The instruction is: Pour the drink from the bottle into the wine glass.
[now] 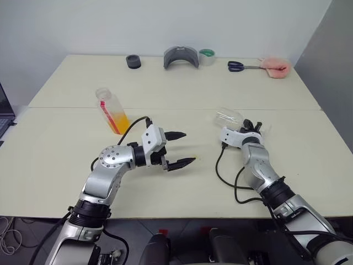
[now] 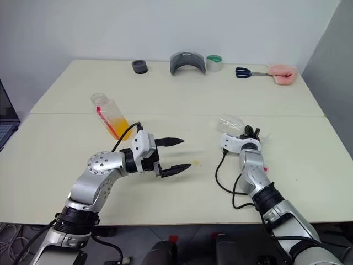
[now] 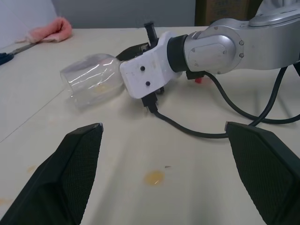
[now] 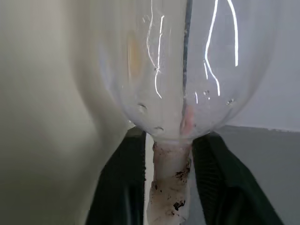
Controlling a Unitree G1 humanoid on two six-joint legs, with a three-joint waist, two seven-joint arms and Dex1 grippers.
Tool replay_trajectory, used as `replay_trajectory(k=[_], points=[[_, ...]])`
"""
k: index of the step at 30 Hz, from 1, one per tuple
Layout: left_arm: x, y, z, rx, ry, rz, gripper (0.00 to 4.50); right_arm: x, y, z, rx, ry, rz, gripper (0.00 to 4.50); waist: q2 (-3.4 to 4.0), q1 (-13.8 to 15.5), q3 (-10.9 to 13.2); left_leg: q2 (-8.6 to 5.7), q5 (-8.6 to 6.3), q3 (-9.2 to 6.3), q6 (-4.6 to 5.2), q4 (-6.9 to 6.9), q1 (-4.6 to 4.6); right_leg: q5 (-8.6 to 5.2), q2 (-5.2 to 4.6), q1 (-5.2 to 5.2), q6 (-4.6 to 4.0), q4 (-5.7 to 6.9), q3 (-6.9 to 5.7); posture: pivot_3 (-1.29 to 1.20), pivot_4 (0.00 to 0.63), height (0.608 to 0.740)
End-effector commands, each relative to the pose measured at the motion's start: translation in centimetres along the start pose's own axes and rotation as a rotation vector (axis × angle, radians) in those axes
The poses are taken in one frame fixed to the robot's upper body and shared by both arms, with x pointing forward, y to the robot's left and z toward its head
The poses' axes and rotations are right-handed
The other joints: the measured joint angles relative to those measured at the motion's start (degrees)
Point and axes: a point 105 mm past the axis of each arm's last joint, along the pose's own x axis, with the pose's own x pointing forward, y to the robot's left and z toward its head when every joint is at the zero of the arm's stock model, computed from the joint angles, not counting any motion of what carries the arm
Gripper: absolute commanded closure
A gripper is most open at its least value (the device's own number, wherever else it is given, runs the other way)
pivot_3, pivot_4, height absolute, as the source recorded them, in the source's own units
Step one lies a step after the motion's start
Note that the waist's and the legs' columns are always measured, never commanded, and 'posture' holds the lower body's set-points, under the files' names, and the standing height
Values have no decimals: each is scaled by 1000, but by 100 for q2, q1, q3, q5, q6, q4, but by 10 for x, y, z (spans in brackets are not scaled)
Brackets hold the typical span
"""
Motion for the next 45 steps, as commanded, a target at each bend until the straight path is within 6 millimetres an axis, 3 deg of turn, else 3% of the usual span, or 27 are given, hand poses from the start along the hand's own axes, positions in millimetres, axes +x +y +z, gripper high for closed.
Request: replay_trajectory(k=[1,3,6,10,15,22,36,39,45], points=[[2,0,15,38,-43,6,0,-2,-8,7,40,-31,-10,4171,1,-10,1,0,0,-1,0,0,0,0,0,0,0,0,0,0,150,740],[2,0,16,31,-43,13,0,-4,-16,11,84,-47,-18,4172,1,-20,1,0,0,-1,0,0,-1,0,0,-1,0,1,-1,0,150,740],[-1,2,15,17,-37,33,0,-11,-32,29,368,-93,35,4173,2,-60,2,1,0,1,0,-2,-5,0,0,-5,0,0,2,0,150,740],[-8,7,18,-49,-39,61,0,-15,-51,74,917,-310,192,4175,3,-110,2,7,0,0,0,-2,-1,0,6,-5,0,5,4,0,150,740],[-26,18,18,-153,-12,99,0,-2,-65,97,1286,-439,291,4177,11,-106,7,4,0,-1,1,-2,-1,1,5,-6,-1,10,2,0,150,740],[-47,31,21,-209,8,160,0,4,-42,107,1359,-509,348,4177,15,-57,10,-2,-1,3,1,-6,-4,1,-3,-6,-1,-2,4,0,150,740],[-59,18,16,-273,51,97,0,-46,21,78,1348,-424,410,4200,15,-53,5,2,-1,-1,1,-5,7,0,-1,3,-1,3,4,0,150,740],[-62,20,13,-271,55,103,0,-50,17,82,1351,-454,402,4212,14,-53,4,4,-1,0,1,-7,15,-1,3,7,-1,4,4,0,150,740],[-70,24,6,-254,65,159,0,-47,-16,111,1398,-628,380,4213,16,-79,6,8,-1,4,1,-9,15,0,5,4,-1,3,7,0,150,740]])
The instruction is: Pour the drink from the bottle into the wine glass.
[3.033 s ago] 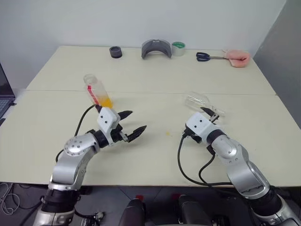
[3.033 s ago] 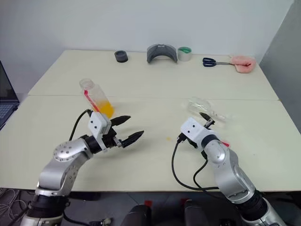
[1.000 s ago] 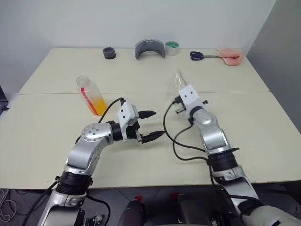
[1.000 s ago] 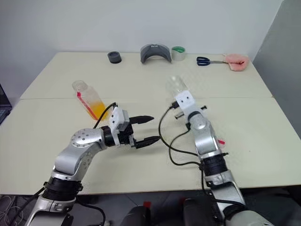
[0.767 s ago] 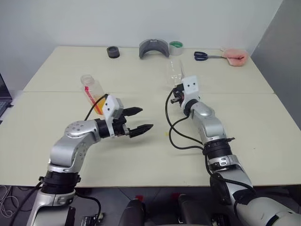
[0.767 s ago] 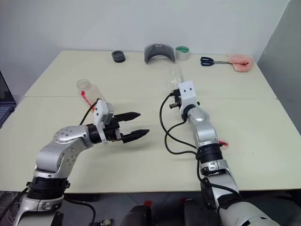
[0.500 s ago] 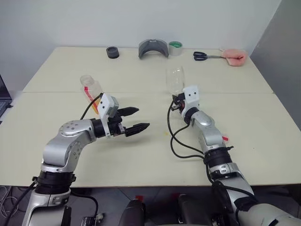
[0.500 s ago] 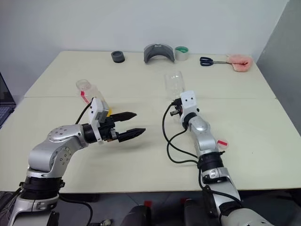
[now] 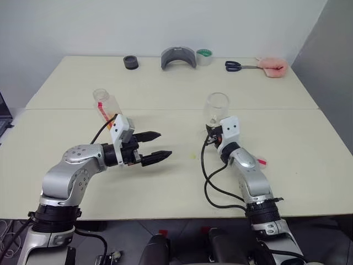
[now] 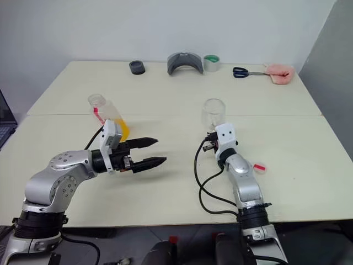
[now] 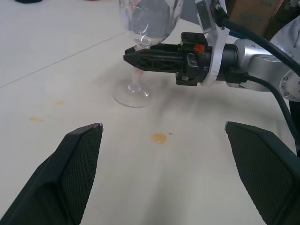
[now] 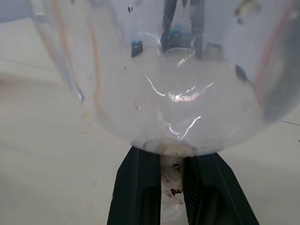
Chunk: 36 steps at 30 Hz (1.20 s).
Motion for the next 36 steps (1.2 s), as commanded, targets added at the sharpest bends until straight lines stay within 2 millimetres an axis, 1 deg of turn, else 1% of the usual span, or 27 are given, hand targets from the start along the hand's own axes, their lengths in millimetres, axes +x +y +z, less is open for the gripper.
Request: replay_trajectory(k=[1,4,6,9,13,18,21,29,31,33,36], points=[[-10,4,5,52,-15,52,0,14,21,20,43,-86,98,4213,2,-21,2,3,0,0,0,-2,0,0,2,-1,0,0,1,0,150,740],[-16,5,1,95,14,97,0,24,43,28,44,-125,214,4214,7,-70,6,7,0,3,0,-4,0,0,4,-4,0,2,3,0,150,740],[-18,9,0,135,27,141,0,29,53,30,55,-144,273,4216,9,-68,8,6,0,-2,0,-6,-2,0,4,-6,-1,1,-1,0,150,740],[-21,11,2,137,10,185,0,35,63,25,31,-134,326,4216,9,-63,8,0,0,-2,0,-4,-7,1,-2,-7,-1,-1,0,0,150,740],[-22,13,14,155,-34,253,0,41,78,20,-7,-119,401,4221,10,-13,9,-4,0,-4,0,-1,-9,1,-6,-7,0,-3,-2,0,150,740],[-24,11,23,175,-57,289,0,45,82,14,7,-91,427,4222,10,0,8,-1,0,-3,0,-2,-8,1,-5,-7,-1,-2,-1,0,150,740],[-25,8,28,181,-70,291,0,46,81,14,4,-93,428,4222,10,-2,9,1,0,-3,0,-2,-7,1,-3,-7,-1,-1,-1,0,150,740],[-32,9,36,189,-90,321,0,46,80,13,8,-95,432,4222,10,-2,8,1,0,-2,0,-2,-7,1,-2,-7,-1,-1,-1,0,150,740],[-35,10,36,190,-91,327,0,46,80,14,9,-98,436,3492,10,-2,9,0,0,-2,-1,-2,-7,1,-2,-7,-1,-1,-1,0,150,740],[-38,10,35,194,-84,335,0,46,81,15,12,-100,438,2986,10,-3,9,1,0,-2,-1,-3,-7,1,-2,-7,-1,-1,-1,0,150,740],[-41,12,34,203,-74,345,0,47,82,17,29,-104,441,1998,10,1,9,0,0,-2,-1,-3,-7,1,-2,-7,-1,-1,-1,0,150,740]])
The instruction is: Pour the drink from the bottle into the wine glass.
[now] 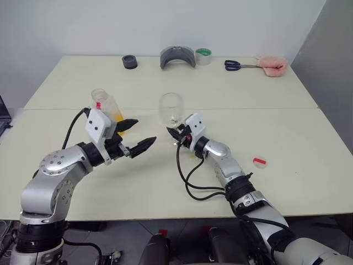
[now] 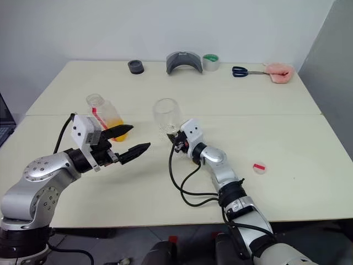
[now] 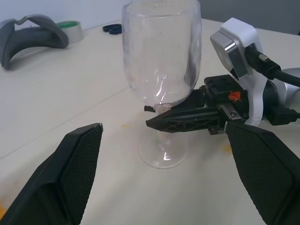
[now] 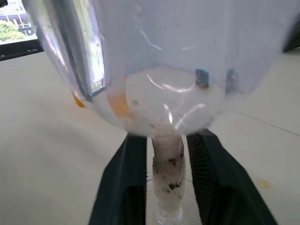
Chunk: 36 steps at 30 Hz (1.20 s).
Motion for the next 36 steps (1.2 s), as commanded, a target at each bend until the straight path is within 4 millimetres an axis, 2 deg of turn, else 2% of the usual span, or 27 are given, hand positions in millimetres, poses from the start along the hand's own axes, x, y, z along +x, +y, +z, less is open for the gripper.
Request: replay_trajectory(k=[1,6,13,21,25,30,33,36], points=[[-7,2,11,57,-24,14,0,6,3,16,4,-51,24,1556,0,4,0,0,0,-1,0,0,-1,0,0,0,0,0,0,0,150,740],[-7,2,10,63,-21,15,0,6,6,17,12,-53,41,32,0,5,0,-1,0,0,0,0,-1,0,0,0,0,-1,0,0,150,740],[-5,-1,14,47,-61,16,0,0,9,8,0,-11,73,32,0,7,0,0,0,0,0,0,-1,0,-1,0,0,-1,0,0,150,740],[-7,1,21,6,-127,47,0,-23,-5,-9,-4,58,33,32,0,15,0,-1,0,0,0,0,-2,0,-2,0,0,-3,-1,0,150,740],[-7,1,23,-19,-150,62,0,-42,-12,-15,-45,79,7,32,0,15,0,-1,0,-1,0,0,-3,0,-2,1,0,-3,-1,0,150,740],[-10,2,13,-54,-149,114,0,-79,-17,-19,-71,136,17,32,0,25,0,-2,0,0,0,1,-5,0,-5,1,1,-4,1,0,150,740],[-10,1,6,-53,-142,139,0,-99,-18,-13,-114,135,10,32,0,32,0,-2,0,-1,0,2,-6,0,-5,2,1,-6,0,0,150,740],[-12,0,-9,-49,-123,187,0,-121,-6,4,-165,88,67,32,1,31,1,0,0,-1,0,1,-5,-1,-4,2,2,-7,1,0,150,740]])
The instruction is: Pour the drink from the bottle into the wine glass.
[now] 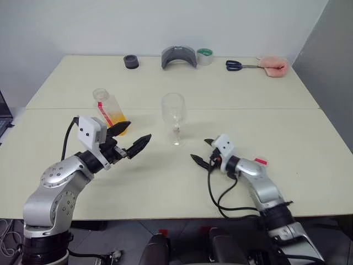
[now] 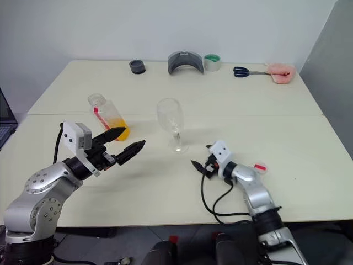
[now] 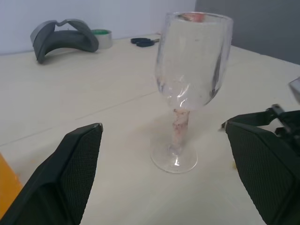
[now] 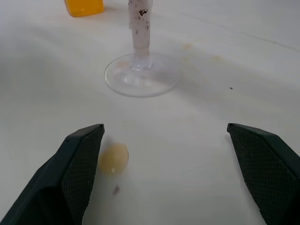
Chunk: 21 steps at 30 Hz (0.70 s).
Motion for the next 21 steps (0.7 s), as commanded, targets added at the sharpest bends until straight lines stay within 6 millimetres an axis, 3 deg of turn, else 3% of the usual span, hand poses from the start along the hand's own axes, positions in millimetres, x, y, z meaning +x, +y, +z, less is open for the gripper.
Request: replay_trajectory(k=[1,9,21], points=[[-5,2,-3,62,-24,68,0,-20,13,38,-81,-138,56,32,0,-2,0,0,0,1,0,-1,1,0,0,1,0,-1,0,0,150,740],[-28,35,-44,2,-3,403,0,-55,50,74,-74,-215,291,32,-4,33,0,1,-1,-7,0,4,1,-1,-1,7,1,-6,0,0,150,740],[-15,70,-34,42,38,468,0,-66,68,93,-55,-219,431,32,-8,122,-1,-5,-1,-6,0,5,-2,-1,-1,8,2,-8,-11,0,150,740]])
